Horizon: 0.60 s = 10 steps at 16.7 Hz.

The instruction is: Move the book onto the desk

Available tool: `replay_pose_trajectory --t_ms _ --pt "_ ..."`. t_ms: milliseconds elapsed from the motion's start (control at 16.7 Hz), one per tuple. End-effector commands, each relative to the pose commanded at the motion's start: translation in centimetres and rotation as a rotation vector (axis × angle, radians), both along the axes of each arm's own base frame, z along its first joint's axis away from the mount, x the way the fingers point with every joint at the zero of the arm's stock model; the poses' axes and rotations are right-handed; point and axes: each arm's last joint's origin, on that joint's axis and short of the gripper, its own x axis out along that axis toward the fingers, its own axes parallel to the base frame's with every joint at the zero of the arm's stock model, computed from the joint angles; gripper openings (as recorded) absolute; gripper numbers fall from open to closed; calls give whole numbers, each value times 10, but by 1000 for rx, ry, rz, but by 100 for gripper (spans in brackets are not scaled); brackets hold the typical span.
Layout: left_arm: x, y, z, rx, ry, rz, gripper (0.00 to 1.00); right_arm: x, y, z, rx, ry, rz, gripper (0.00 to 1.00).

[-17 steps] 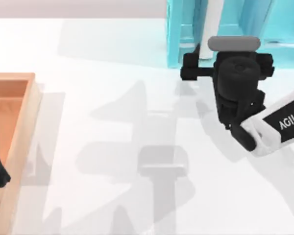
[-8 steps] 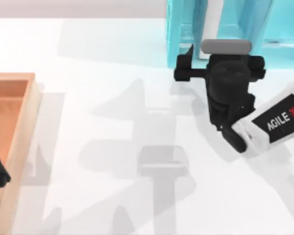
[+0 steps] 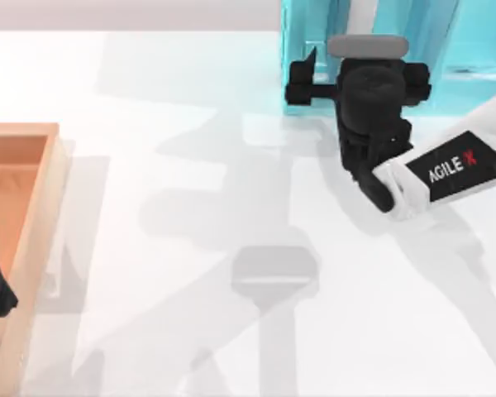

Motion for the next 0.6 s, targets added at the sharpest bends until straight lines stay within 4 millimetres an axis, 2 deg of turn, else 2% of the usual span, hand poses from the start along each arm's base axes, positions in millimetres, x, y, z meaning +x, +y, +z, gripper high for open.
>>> replay_pose_trajectory --t_ms 300,600 --pt "0 0 0 0 0 0 100 37 -5 -2 0 -1 0 100" --pt "0 0 0 0 0 0 100 39 -5 -3 0 0 0 100"
